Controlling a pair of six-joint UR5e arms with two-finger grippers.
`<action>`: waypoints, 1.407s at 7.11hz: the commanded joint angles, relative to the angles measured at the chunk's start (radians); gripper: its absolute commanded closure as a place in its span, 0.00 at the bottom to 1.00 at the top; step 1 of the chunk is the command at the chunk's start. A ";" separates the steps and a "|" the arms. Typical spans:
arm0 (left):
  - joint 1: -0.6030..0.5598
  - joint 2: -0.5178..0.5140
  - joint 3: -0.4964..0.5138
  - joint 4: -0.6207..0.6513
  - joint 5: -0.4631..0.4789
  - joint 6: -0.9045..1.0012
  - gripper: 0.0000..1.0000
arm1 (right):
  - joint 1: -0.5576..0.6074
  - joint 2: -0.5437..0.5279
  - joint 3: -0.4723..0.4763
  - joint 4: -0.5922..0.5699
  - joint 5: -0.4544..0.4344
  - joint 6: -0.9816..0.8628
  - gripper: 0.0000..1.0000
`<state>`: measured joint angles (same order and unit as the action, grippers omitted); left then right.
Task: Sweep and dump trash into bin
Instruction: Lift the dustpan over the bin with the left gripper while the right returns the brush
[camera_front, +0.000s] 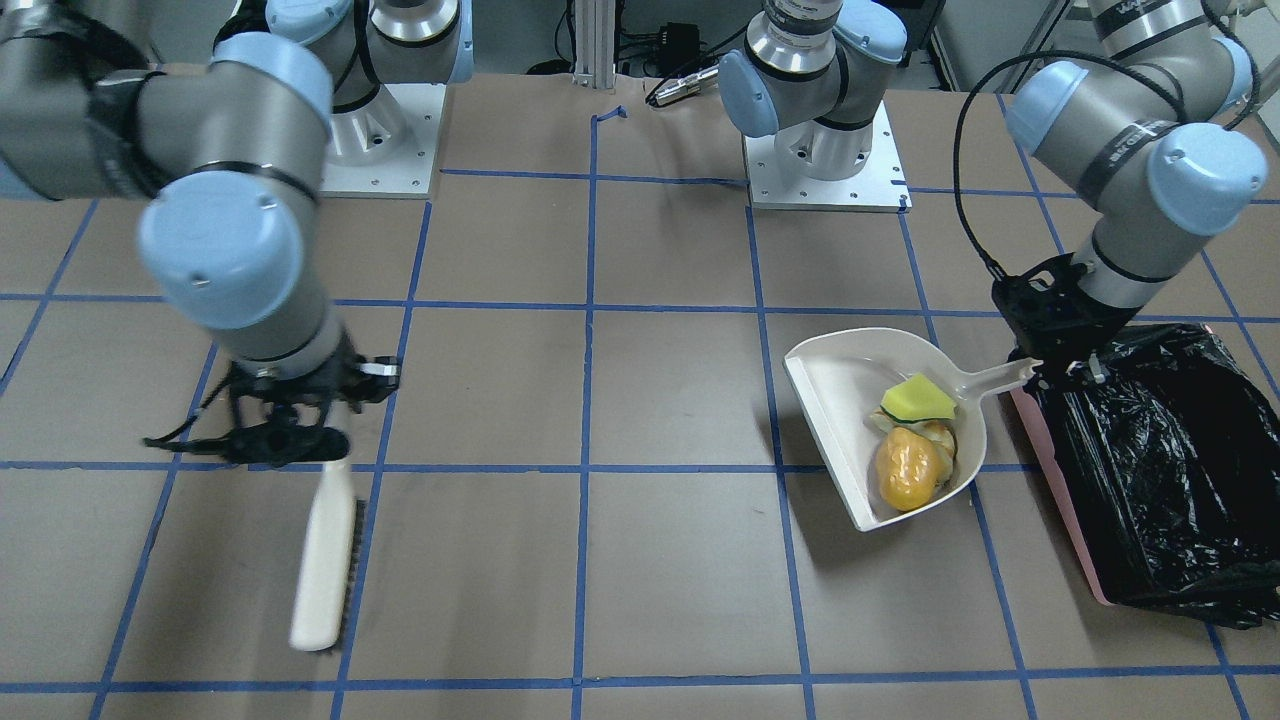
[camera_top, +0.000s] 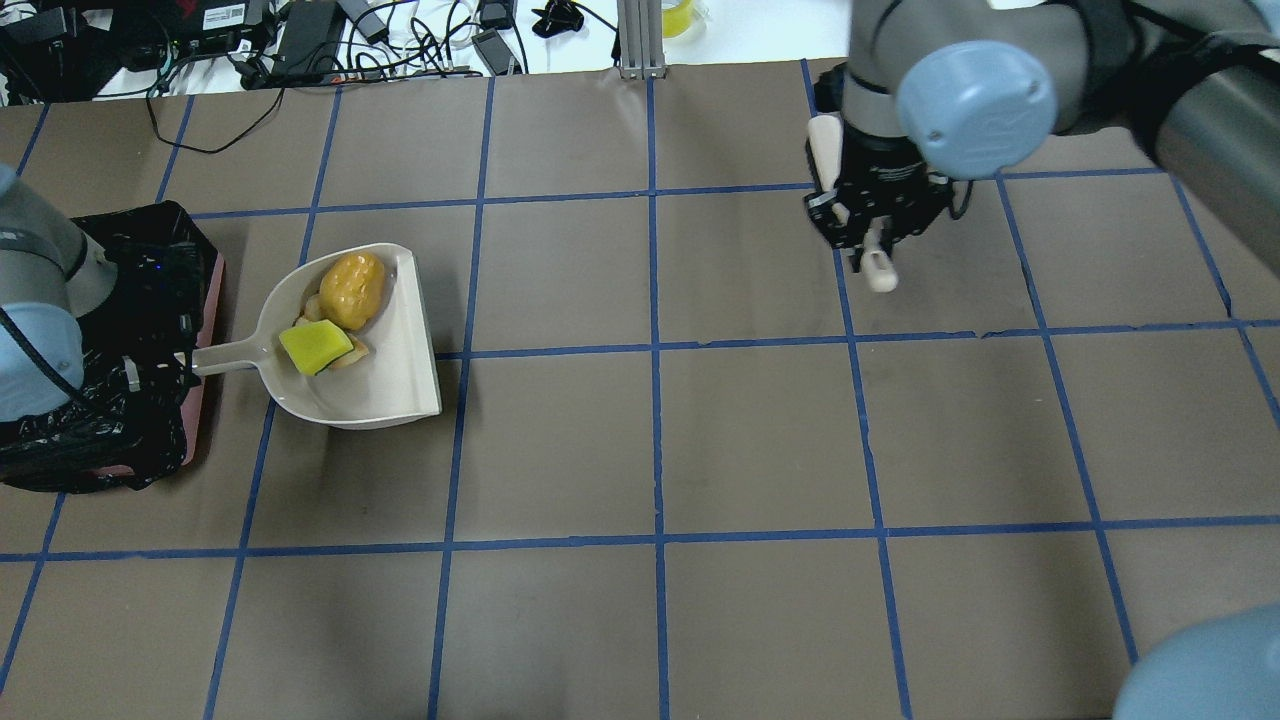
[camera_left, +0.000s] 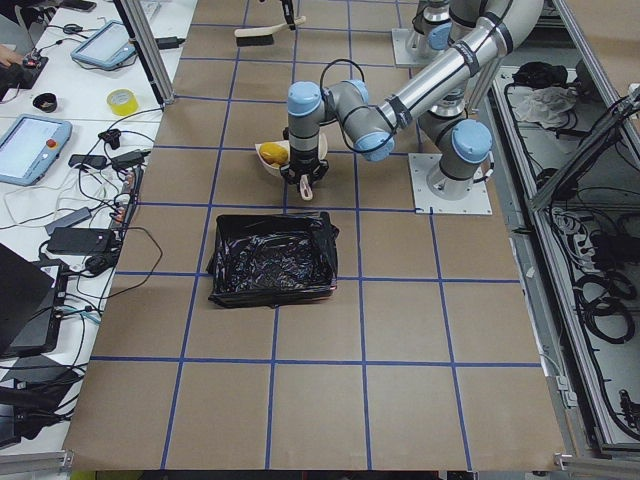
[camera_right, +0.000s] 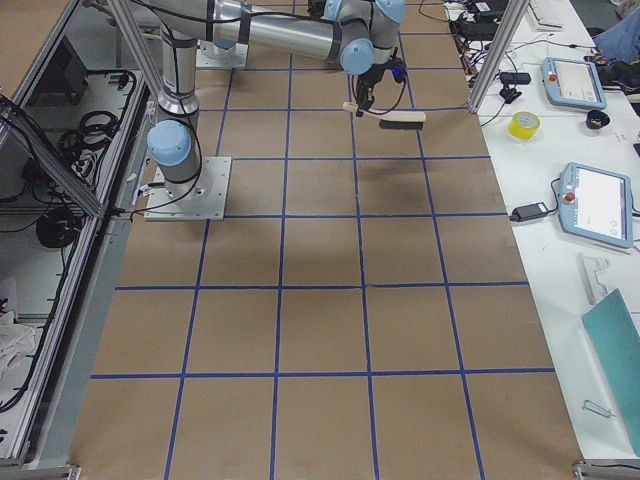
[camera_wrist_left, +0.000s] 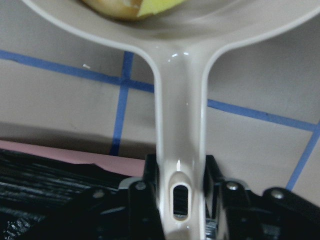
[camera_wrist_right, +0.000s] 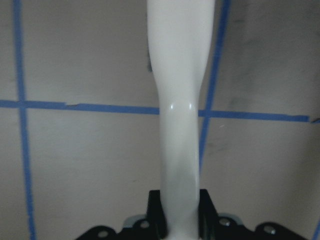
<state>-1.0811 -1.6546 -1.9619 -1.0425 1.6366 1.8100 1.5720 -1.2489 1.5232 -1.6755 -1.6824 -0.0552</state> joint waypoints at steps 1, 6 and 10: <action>0.091 0.004 0.221 -0.251 -0.012 -0.001 1.00 | -0.186 0.058 0.002 -0.036 -0.103 -0.129 0.98; 0.524 -0.043 0.342 -0.337 -0.049 0.151 1.00 | -0.306 0.120 0.054 -0.130 -0.135 -0.219 1.00; 0.437 -0.093 0.463 -0.239 0.327 0.202 1.00 | -0.306 0.043 0.205 -0.235 -0.128 -0.221 1.00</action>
<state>-0.5889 -1.7364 -1.5122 -1.3360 1.8353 1.9924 1.2669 -1.1913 1.6765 -1.8485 -1.8129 -0.2695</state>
